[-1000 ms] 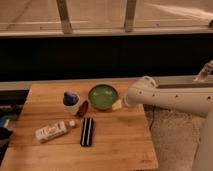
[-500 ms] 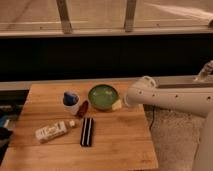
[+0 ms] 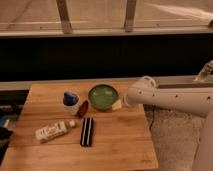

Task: Push the eraser across the table

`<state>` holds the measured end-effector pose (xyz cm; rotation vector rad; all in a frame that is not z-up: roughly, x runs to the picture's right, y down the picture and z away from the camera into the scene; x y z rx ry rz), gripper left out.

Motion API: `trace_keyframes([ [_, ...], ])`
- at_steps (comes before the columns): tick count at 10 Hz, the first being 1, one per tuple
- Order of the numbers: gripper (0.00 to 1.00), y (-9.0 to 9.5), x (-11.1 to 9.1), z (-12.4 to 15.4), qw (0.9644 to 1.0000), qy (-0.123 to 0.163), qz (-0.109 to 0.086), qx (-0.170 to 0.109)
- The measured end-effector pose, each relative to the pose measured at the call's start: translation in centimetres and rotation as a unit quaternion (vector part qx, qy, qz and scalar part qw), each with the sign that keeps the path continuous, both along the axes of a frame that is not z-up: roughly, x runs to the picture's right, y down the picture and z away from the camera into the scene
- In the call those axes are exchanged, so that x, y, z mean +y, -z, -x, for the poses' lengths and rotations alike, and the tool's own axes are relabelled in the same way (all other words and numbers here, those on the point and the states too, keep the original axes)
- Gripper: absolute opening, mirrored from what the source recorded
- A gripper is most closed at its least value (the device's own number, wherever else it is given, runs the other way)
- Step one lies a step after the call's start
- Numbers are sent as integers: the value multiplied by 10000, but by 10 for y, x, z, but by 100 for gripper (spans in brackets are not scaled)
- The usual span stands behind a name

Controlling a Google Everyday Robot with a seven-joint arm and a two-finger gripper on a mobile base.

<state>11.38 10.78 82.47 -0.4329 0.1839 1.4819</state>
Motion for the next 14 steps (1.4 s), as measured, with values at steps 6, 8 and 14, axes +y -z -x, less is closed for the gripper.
trace_keyframes([
  [6, 20, 0, 2, 0, 10000, 42, 23, 10],
  [8, 3, 2, 15, 12, 9995, 300, 101, -16],
  [14, 0, 8, 82, 80, 9944, 942, 460, -151],
])
